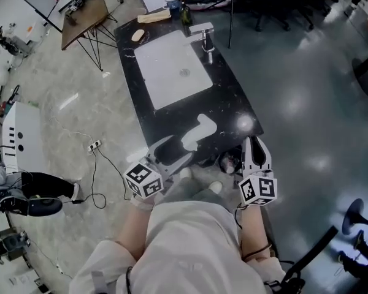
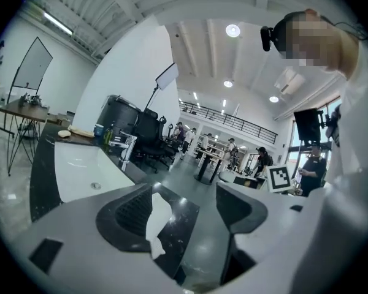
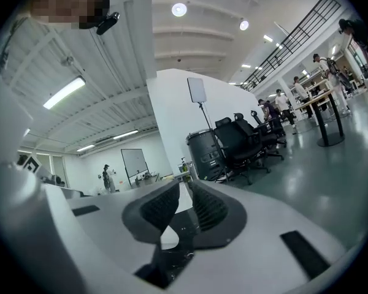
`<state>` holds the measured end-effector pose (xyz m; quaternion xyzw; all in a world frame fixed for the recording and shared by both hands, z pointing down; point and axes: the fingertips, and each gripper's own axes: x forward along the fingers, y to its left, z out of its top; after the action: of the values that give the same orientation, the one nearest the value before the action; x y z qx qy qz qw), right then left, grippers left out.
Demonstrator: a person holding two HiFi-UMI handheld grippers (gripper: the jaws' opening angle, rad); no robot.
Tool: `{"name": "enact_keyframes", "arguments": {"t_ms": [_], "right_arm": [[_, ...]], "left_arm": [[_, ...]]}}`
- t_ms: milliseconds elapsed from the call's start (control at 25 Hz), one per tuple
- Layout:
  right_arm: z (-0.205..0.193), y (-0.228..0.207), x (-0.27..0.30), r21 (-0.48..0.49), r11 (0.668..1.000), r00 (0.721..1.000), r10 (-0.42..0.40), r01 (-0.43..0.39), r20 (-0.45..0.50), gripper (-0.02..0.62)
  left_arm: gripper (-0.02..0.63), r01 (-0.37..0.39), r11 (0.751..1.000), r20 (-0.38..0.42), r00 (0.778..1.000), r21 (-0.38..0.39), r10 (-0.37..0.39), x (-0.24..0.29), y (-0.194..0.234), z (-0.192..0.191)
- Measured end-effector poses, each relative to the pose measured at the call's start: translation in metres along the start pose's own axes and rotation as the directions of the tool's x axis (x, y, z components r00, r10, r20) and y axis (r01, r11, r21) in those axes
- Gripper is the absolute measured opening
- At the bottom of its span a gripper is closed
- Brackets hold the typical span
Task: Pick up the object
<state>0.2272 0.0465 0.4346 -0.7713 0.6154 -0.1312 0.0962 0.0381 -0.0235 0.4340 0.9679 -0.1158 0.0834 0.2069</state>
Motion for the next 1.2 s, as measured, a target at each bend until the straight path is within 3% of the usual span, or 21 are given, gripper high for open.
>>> {"name": "enact_keyframes", "arguments": {"t_ms": [120, 320, 480, 680, 880, 1200], "right_arm": [[-0.007, 0.012, 0.012, -0.007, 1.000, 1.000, 0.019, -0.019, -0.024, 0.080], [-0.025, 0.034, 0.031, -0.026, 0.997, 0.993, 0.071, -0.074, -0.093, 0.080], [-0.034, 0.046, 0.050, -0.058, 0.992, 0.985, 0.106, -0.114, -0.135, 0.080], [-0.046, 0.064, 0.078, -0.100, 0.978, 0.963, 0.160, -0.185, -0.216, 0.091], [-0.072, 0.075, 0.104, -0.138, 0.955, 0.915, 0.203, -0.264, -0.348, 0.183], [-0.118, 0.095, 0.132, -0.165, 0.910, 0.807, 0.241, -0.381, -0.539, 0.262]], "left_arm": [[0.324, -0.005, 1.000, -0.047, 0.999, -0.024, 0.004, -0.007, 0.010, -0.016], [0.336, -0.054, 0.999, -0.133, 0.990, 0.005, 0.054, -0.013, 0.030, -0.039], [0.341, -0.085, 0.996, -0.195, 0.977, 0.013, 0.086, -0.013, 0.037, -0.059], [0.347, -0.122, 0.990, -0.276, 0.951, 0.075, 0.138, -0.007, 0.050, -0.079], [0.354, -0.124, 0.984, -0.320, 0.934, 0.129, 0.160, 0.006, 0.063, -0.095], [0.364, -0.120, 0.986, -0.380, 0.912, 0.113, 0.155, 0.031, 0.086, -0.116]]}}
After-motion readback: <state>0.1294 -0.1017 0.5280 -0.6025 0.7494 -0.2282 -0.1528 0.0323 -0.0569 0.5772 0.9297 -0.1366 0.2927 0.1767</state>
